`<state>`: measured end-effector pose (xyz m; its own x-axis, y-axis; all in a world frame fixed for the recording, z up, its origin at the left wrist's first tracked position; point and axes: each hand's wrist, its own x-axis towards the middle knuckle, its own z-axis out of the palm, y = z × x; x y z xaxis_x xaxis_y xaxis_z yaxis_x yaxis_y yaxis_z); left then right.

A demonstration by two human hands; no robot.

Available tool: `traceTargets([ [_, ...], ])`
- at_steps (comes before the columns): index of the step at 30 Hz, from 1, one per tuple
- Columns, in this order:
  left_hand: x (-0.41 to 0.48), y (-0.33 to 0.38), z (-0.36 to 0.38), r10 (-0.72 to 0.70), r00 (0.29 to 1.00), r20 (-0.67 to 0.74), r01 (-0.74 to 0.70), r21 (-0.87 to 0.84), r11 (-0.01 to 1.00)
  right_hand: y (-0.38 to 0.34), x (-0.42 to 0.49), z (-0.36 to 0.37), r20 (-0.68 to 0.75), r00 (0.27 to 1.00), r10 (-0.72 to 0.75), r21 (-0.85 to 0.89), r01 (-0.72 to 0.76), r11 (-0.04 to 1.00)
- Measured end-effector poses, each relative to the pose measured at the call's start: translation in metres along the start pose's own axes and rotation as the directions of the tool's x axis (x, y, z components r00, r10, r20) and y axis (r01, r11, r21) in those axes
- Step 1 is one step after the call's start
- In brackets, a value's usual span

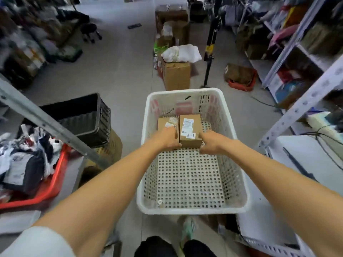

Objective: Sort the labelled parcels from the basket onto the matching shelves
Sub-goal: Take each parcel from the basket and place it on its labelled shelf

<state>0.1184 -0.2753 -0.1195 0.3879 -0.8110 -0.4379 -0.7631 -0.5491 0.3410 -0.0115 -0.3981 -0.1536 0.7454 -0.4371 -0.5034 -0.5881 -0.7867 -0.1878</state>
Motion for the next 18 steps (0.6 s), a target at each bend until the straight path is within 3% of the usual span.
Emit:
traceTargets([
  [13,0.164,-0.046,0.048,-0.120,0.982,0.147,0.136,-0.108,0.985,0.060,0.148,0.046,0.130,0.989,0.069,0.064,-0.078,0.995],
  [18,0.230,-0.074,0.083,-0.244,0.960,0.134,0.277,-0.373,0.886,0.082,0.224,0.069,0.070,0.985,0.156,0.242,-0.168,0.956],
])
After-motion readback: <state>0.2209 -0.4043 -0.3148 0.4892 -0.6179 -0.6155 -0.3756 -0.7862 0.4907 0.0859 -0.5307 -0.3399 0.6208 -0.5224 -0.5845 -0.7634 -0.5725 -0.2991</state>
